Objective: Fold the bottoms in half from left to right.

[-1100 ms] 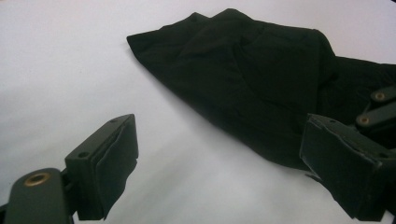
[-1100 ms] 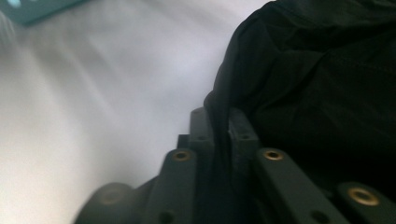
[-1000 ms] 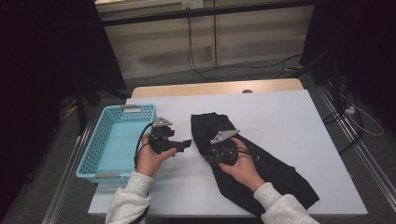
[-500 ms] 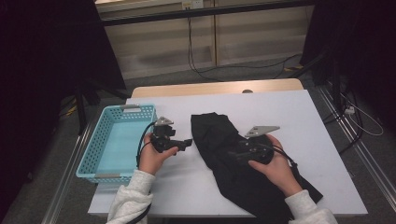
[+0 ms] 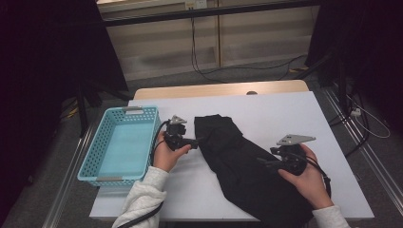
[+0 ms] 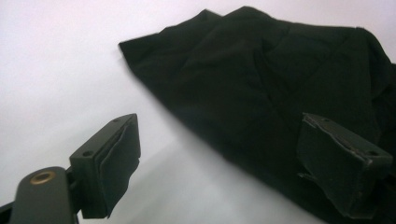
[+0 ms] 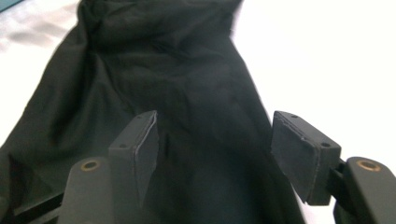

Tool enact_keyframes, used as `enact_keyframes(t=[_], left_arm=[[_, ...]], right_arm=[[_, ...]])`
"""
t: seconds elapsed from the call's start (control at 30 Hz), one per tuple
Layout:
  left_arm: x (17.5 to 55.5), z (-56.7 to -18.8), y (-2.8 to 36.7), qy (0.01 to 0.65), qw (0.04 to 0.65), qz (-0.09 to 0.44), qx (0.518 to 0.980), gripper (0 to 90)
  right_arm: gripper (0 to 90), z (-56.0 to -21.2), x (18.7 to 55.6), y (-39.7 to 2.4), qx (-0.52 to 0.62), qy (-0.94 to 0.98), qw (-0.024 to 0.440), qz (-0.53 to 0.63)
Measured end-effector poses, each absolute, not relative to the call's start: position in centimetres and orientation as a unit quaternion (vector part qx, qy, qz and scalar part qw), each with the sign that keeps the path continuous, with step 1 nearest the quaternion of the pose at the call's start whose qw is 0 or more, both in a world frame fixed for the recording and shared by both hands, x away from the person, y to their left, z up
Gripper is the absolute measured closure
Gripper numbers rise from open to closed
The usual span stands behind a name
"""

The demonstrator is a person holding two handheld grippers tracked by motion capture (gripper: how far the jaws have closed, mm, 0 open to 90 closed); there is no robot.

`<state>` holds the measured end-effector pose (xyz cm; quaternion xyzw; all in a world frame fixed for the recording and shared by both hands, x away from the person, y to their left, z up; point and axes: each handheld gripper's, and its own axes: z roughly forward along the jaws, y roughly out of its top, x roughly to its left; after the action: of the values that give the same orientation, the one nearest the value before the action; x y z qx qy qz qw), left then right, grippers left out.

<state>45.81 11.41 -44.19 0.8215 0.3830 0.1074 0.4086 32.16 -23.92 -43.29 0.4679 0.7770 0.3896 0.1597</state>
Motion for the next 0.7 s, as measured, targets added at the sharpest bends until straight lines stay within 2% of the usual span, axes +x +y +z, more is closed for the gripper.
enact_keyframes(t=[0.13,0.2,0.3,0.4,0.43,0.5,0.53,0.7], left_arm=[[46.7,-44.6,10.3,0.398,0.419,0.112,0.808,19.1],[47.0,-44.7,9.8,0.403,0.419,0.097,0.808,23.1],[47.5,-45.3,9.2,0.408,0.399,0.099,0.815,25.4],[47.8,-45.7,9.1,0.415,0.395,0.096,0.814,34.8],[47.9,-46.0,9.2,0.413,0.393,0.089,0.817,44.9],[47.9,-46.2,9.4,0.421,0.395,0.098,0.810,53.8],[47.9,-46.2,9.6,0.422,0.395,0.098,0.810,61.3],[47.8,-46.4,9.9,0.427,0.402,0.082,0.806,83.3]], right_arm=[[32.1,-43.2,31.2,-25.6,0.483,0.767,0.170,0.387],[32.1,-43.2,30.9,-26.3,0.489,0.762,0.173,0.387],[32.1,-43.2,30.4,-27.2,0.499,0.756,0.177,0.386],[32.0,-43.3,30.1,-28.0,0.505,0.753,0.181,0.380],[32.1,-43.4,30.0,-28.2,0.509,0.751,0.181,0.380],[32.1,-43.4,29.8,-28.5,0.511,0.751,0.182,0.378],[32.1,-43.5,29.8,-28.6,0.511,0.750,0.182,0.378],[32.2,-43.7,29.5,-28.7,0.515,0.748,0.177,0.379]])
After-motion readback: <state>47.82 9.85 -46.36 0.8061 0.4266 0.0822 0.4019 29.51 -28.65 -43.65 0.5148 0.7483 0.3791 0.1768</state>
